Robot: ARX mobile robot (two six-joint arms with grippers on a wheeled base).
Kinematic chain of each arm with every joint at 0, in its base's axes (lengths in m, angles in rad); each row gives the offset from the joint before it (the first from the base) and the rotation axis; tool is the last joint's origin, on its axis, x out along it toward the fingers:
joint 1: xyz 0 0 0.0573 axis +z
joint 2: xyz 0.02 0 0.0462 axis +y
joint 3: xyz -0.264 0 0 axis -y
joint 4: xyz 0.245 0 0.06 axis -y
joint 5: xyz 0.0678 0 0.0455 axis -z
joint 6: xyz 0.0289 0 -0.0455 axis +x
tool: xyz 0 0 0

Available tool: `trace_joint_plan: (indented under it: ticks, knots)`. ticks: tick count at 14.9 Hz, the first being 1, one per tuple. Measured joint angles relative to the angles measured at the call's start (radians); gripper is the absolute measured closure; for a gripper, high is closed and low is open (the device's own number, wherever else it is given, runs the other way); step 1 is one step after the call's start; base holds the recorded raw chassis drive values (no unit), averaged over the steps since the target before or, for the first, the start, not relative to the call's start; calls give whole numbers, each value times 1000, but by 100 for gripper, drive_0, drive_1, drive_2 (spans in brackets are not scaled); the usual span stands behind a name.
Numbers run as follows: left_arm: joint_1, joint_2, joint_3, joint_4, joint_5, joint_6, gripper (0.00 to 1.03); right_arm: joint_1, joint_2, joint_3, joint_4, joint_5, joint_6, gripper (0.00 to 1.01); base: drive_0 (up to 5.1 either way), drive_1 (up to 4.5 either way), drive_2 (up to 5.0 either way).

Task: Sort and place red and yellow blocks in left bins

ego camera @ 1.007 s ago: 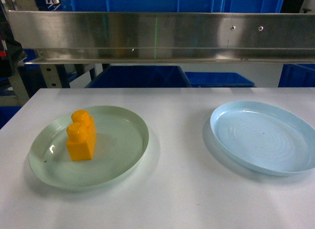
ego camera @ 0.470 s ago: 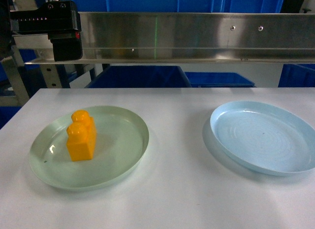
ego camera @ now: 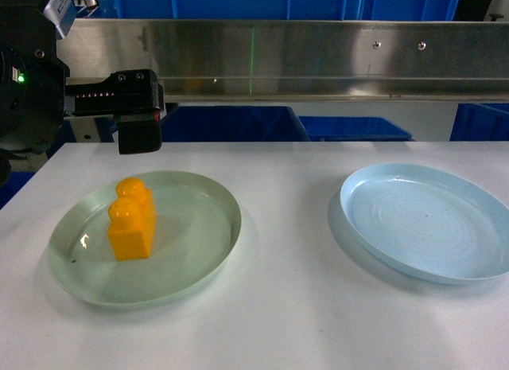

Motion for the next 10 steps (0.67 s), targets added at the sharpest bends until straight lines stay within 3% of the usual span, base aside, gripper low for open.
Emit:
trace_joint_plan:
  ticks: [5,10]
  knots:
    - [-39,69,1,45,13,-4,5,0,0,0,0,0,0,74,0,0,0]
    - [-43,108,-19,20,22,-5,5,0,0,0,0,0,0,74,0,0,0]
